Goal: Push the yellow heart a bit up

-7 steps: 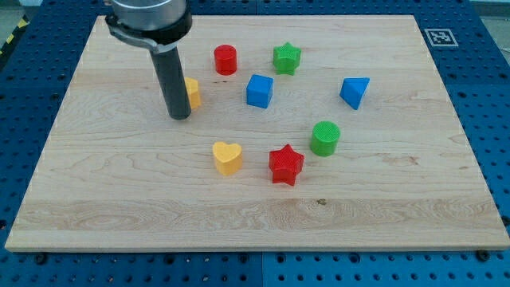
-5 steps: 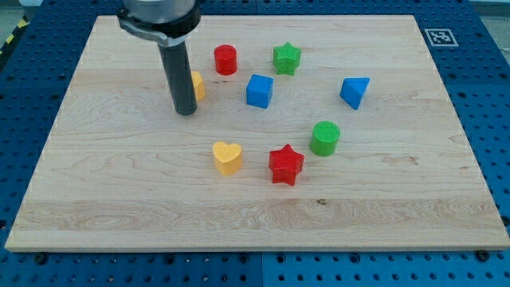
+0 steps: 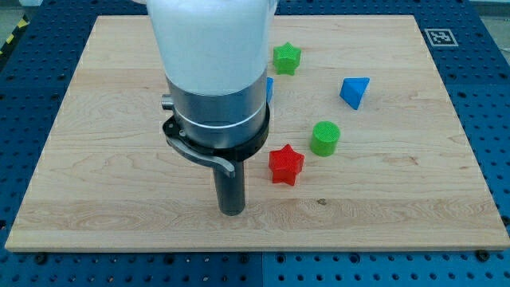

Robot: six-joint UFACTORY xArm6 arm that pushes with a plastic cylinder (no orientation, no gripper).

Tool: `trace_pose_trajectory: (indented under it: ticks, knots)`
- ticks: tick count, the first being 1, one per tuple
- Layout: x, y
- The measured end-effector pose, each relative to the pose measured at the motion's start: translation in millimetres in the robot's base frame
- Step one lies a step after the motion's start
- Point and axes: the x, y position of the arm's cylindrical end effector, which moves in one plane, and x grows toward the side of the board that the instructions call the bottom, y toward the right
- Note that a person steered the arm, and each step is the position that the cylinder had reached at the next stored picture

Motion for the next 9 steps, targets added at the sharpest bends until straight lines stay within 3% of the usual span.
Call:
trace_pose_trajectory:
  ticks: [4,9]
  knots:
    - [-64.3,0.0]
    - [-59.5,-21.5]
